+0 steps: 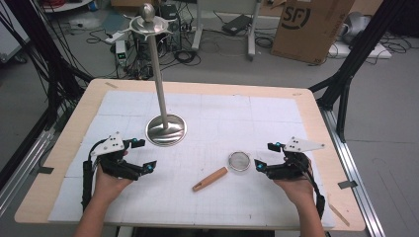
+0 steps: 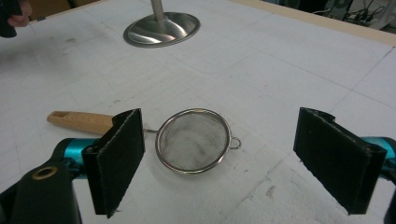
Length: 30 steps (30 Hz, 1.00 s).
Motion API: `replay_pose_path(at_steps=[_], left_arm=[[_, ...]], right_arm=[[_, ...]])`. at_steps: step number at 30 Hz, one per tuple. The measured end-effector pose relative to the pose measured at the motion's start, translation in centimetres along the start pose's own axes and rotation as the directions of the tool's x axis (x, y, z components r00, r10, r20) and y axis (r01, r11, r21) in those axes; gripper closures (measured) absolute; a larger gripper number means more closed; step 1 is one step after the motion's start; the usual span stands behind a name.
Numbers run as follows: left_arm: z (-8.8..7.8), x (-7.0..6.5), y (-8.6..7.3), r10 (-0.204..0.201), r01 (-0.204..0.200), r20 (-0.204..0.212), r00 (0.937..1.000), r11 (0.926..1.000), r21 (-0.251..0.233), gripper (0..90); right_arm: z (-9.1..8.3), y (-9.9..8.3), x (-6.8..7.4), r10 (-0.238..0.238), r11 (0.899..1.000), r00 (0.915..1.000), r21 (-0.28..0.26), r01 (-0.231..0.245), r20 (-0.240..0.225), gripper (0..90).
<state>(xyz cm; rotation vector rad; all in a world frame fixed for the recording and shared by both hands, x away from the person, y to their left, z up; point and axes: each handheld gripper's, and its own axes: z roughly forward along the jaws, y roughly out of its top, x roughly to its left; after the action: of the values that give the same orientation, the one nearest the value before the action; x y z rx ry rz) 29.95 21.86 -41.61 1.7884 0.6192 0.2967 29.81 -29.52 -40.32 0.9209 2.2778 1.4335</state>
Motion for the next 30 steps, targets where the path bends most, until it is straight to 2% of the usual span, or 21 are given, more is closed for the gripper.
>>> replay_pose_path(at_steps=[4, 8, 9, 11, 14, 20, 30], left_arm=[[0.17, 0.13, -0.11, -0.007, 0.007, -0.004, 1.0, 0.9999, 0.012, 8.5], [0.15, -0.13, -0.06, 0.008, -0.008, -0.006, 0.9999, 0.9998, 0.02, 8.7], [0.11, -0.17, -0.02, 0.012, -0.012, -0.007, 0.9999, 0.9997, 0.019, 8.8], [-0.02, -0.23, 0.04, 0.014, -0.014, -0.006, 0.9999, 0.9998, 0.017, 8.8], [-0.13, -0.2, 0.08, 0.011, -0.011, -0.005, 0.9999, 0.9999, 0.009, 8.8], [-0.08, -0.15, 0.08, 0.012, -0.012, -0.006, 0.9999, 0.9998, 0.016, 8.9], [-0.09, -0.08, 0.06, 0.01, -0.01, -0.004, 0.9999, 0.9998, 0.017, 9.0]], right_arm=[[0.41, -0.03, 0.13, -0.002, 1.0, 1.0, 0.019, 0.003, -0.005, 15.5], [0.55, -0.04, 0.43, -0.016, 0.999, 0.9999, 0.028, 0.016, -0.002, 16.4], [0.53, 0.0, 0.53, -0.02, 0.999, 0.9998, 0.029, 0.02, 0.006, 18.2], [0.44, 0.06, 0.66, -0.019, 0.999, 0.9997, 0.025, 0.02, -0.017, 22.7], [0.49, 0.19, 0.77, -0.027, 0.999, 0.9996, 0.023, 0.027, -0.012, 23.0], [0.51, 0.12, 0.66, -0.012, 0.999, 0.9999, 0.031, 0.013, -0.01, 23.8], [0.58, 0.04, 0.58, -0.014, 0.999, 0.9999, 0.046, 0.015, -0.009, 30.1]])
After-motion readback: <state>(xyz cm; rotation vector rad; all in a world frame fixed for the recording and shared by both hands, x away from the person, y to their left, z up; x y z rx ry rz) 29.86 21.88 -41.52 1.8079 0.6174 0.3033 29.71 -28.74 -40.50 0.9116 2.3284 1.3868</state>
